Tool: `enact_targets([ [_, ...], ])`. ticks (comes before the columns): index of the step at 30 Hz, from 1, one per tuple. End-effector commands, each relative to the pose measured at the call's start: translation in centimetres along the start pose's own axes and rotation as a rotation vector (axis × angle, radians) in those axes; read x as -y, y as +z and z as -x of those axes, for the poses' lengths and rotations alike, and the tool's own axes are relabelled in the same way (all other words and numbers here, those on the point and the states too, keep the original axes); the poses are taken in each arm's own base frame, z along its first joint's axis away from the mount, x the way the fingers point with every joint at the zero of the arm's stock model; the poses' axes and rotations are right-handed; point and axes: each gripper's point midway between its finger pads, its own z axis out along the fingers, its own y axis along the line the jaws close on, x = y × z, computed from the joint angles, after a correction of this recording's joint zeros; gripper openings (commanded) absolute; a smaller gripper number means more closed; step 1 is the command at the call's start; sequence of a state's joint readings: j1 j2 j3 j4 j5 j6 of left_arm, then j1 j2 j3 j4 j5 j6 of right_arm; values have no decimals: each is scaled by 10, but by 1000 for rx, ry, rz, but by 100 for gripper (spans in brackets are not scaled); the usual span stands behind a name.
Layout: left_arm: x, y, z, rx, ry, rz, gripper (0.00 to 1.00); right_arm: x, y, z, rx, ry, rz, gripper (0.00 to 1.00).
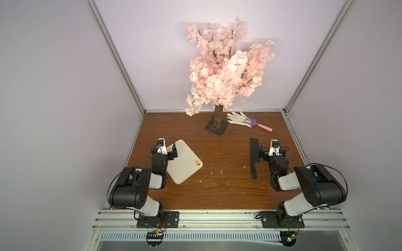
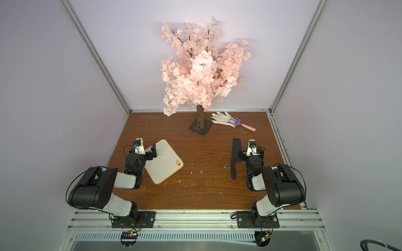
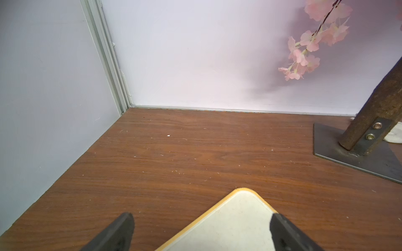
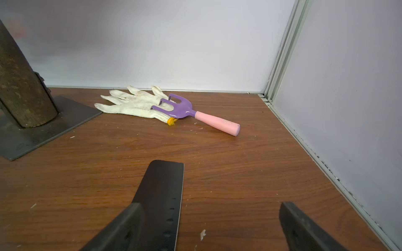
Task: Align the knife with the edge of the cutting board
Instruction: Adjust the work surface at the center of the board.
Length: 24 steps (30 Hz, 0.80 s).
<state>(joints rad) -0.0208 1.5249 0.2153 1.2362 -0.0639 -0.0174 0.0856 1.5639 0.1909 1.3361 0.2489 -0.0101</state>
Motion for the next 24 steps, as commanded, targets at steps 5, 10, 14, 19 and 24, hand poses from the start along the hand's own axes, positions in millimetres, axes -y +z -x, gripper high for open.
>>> enact_targets([
  [5,-1,3,2,3,2,9,98,3,0,15,49,31,-13,99],
  [10,-1,2,2,3,4,11,98,3,0,15,49,31,-13,100],
  [14,-1,2,2,4,4,14,98,3,0,15,49,31,-14,99],
  [19,-2,2,2,5,4,15,98,3,0,15,48,30,-14,100],
  [24,-1,2,2,4,3,14,98,3,2,15,45,44,7,100],
])
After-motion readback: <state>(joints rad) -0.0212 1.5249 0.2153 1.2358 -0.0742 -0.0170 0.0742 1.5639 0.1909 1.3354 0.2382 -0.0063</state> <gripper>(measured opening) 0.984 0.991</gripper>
